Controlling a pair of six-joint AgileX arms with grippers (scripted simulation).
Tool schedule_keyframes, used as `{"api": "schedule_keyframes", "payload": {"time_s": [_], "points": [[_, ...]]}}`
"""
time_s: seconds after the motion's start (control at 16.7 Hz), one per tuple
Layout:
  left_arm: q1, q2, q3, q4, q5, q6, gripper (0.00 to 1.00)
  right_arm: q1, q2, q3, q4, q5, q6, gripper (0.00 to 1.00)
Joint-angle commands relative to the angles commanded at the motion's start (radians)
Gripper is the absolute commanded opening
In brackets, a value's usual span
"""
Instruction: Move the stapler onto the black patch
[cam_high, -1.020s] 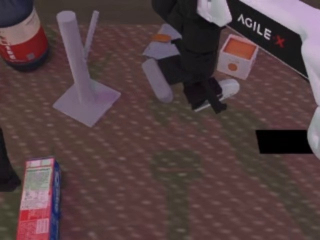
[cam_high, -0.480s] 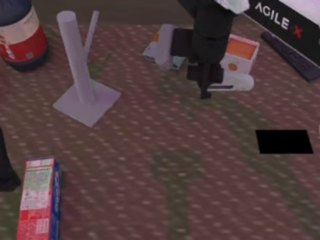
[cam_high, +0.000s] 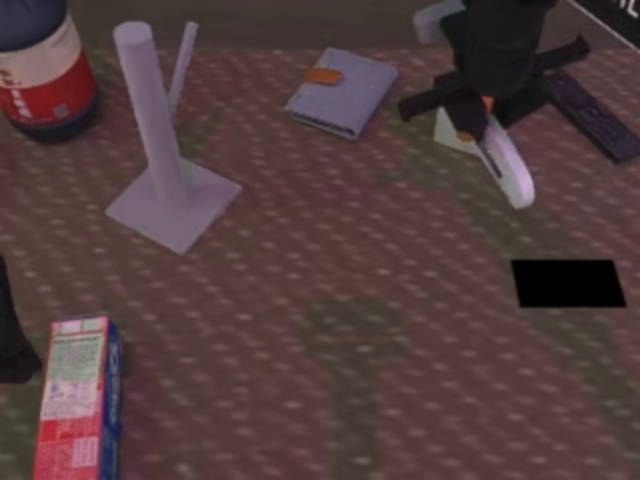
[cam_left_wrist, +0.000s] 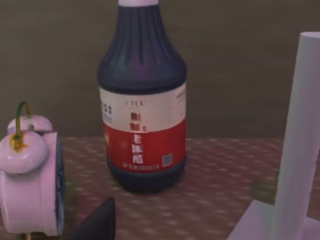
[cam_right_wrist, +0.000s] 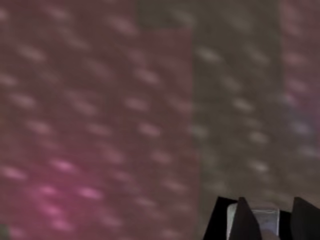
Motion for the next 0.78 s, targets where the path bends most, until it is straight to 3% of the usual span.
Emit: {"api": "schedule_keyframes", "payload": {"time_s": [0.42, 0.78], "points": [[0.000, 0.000, 0.000, 0.000, 0.000, 0.000, 1.00, -0.132, -0.061, -0.175, -0.049, 0.041, 0.881, 0.00], [0.000, 0.000, 0.000, 0.000, 0.000, 0.000, 1.00, -0.227, -0.145, -0.307, -0.092, 0.028, 1.394, 0.00]]}}
